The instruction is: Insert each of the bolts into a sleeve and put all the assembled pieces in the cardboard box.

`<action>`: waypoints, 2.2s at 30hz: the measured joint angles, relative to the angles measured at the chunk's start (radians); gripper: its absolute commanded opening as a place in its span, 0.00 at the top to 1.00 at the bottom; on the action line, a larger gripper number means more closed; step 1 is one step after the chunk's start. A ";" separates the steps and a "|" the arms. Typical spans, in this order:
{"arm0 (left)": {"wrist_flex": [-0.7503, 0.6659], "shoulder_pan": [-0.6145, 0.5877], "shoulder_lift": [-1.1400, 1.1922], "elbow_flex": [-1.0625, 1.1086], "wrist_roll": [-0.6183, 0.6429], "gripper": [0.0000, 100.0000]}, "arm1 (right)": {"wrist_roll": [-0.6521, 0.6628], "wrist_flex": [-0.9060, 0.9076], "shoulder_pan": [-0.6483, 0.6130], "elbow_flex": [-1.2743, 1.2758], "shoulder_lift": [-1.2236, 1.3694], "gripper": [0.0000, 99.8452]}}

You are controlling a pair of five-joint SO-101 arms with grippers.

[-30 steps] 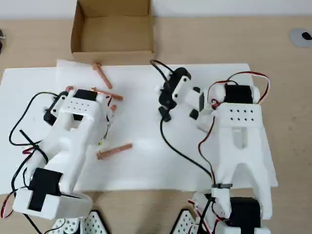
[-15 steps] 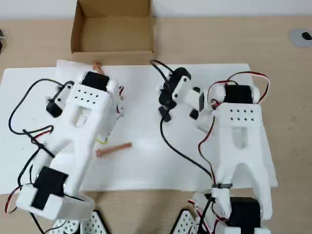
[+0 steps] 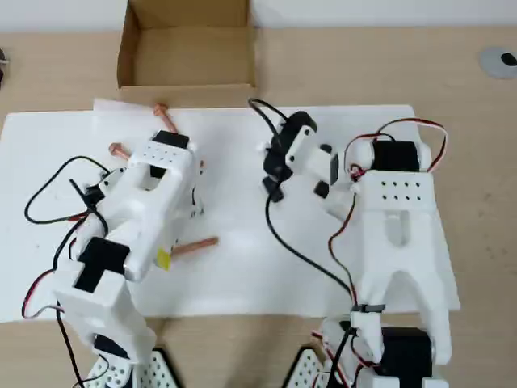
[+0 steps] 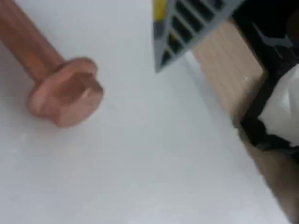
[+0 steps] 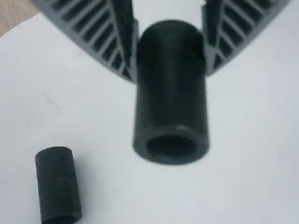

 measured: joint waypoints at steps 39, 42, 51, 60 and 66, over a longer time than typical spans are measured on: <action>0.049 0.006 0.121 -0.144 0.109 0.47 | 0.000 0.051 0.000 -0.011 0.000 0.99; 0.049 0.006 0.124 -0.158 0.126 0.47 | 0.000 0.092 0.000 -0.057 0.000 0.99; 0.049 0.008 0.114 -0.173 0.133 0.47 | 0.000 0.152 0.000 -0.120 0.000 0.99; 0.037 0.005 -0.118 -0.235 0.114 0.49 | 0.000 0.152 0.000 -0.121 0.000 0.99; 0.034 0.003 -0.377 -0.199 0.020 0.60 | 0.000 0.152 0.000 -0.121 0.000 0.99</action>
